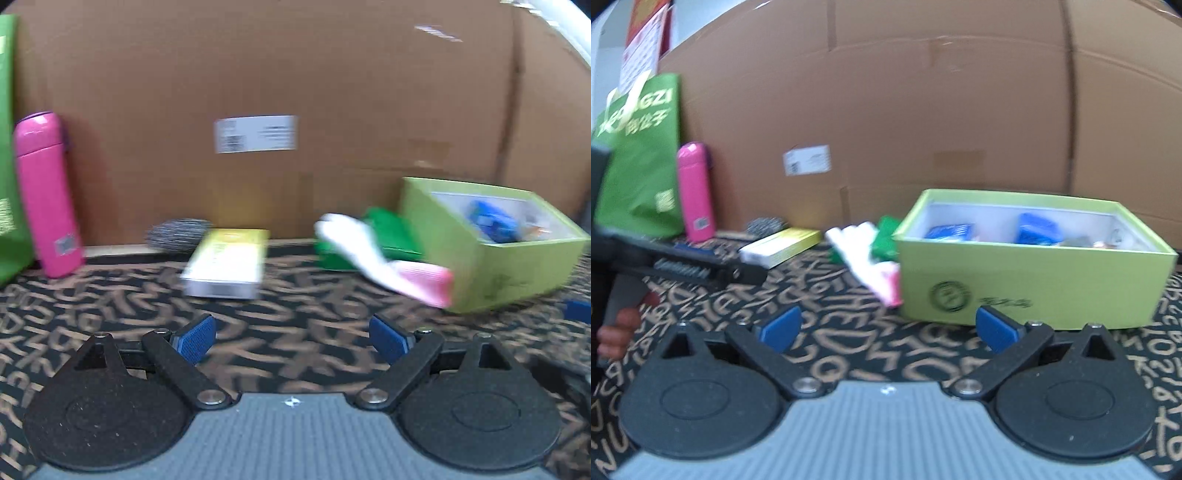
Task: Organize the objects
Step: 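Move both tools back toward the remaining items on the mat, then grasp the yellow-white medicine box with the left tool while the right grasps the green box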
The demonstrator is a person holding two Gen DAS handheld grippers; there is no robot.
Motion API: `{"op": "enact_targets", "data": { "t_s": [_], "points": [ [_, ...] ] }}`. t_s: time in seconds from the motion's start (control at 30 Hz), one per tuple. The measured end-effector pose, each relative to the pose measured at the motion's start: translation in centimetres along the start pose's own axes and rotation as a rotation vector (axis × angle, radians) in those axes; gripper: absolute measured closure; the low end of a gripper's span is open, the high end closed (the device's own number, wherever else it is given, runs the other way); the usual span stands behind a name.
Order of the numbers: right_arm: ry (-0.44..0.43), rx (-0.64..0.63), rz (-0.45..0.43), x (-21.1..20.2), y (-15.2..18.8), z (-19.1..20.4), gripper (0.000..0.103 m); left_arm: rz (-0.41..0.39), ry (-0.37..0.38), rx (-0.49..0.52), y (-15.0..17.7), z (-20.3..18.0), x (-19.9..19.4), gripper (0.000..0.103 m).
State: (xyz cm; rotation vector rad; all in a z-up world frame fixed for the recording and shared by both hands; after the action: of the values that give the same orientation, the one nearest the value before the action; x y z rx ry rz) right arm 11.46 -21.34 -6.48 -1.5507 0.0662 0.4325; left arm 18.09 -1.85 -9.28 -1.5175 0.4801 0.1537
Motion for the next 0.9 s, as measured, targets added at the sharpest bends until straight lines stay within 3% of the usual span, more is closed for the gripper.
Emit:
{"op": "enact_targets", "data": {
  "t_s": [0.13,0.27,0.4,0.43,0.47,0.6,0.77,0.83,0.9],
  "points": [
    [-0.047,-0.029,0.017,0.1,0.0,2.8,0.0,0.008,-0.111,-0.039,-0.7,3.8,3.9,0.01],
    [-0.068,-0.052,0.041,0.8,0.2,4.8,0.0,0.061,-0.14,-0.075,-1.3,5.4,8.1,0.01],
    [-0.074,-0.084,0.056,1.8,0.1,6.5,0.0,0.115,-0.133,0.003,-1.0,5.3,11.2,0.01],
    [-0.077,-0.095,0.055,2.2,0.0,6.9,0.0,0.128,-0.108,0.015,-0.7,5.4,11.6,0.021],
    [-0.078,-0.108,0.054,2.6,-0.1,7.3,0.0,0.124,-0.066,-0.005,-0.4,5.5,11.5,0.032],
    [-0.056,-0.174,0.04,4.7,-1.0,8.2,0.01,0.133,-0.019,-0.01,0.5,6.3,8.4,0.032],
    [0.033,-0.244,0.033,9.5,-2.2,7.6,0.024,0.17,0.058,-0.006,2.0,6.1,3.0,0.032],
    [0.085,-0.278,0.043,11.9,-2.3,7.2,0.032,0.176,0.061,0.019,2.5,6.0,1.4,0.032],
    [0.136,-0.302,0.062,14.3,-2.1,6.7,0.032,0.173,0.05,0.045,3.0,6.1,0.3,0.032]
  ]
}}
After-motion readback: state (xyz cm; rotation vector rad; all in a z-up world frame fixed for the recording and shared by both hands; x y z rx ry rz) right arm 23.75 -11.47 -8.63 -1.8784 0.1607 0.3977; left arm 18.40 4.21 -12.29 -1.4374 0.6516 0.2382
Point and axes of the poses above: each gripper's, at about its wrist camera, not at the fingertips, and x roughly the way its jaws point, z to its left, y to its underside, the point moved 8 cm from there along x, roughly the way its jaws point, and after that the axes turned 8 degrees about -z, right-handed, at the moved point
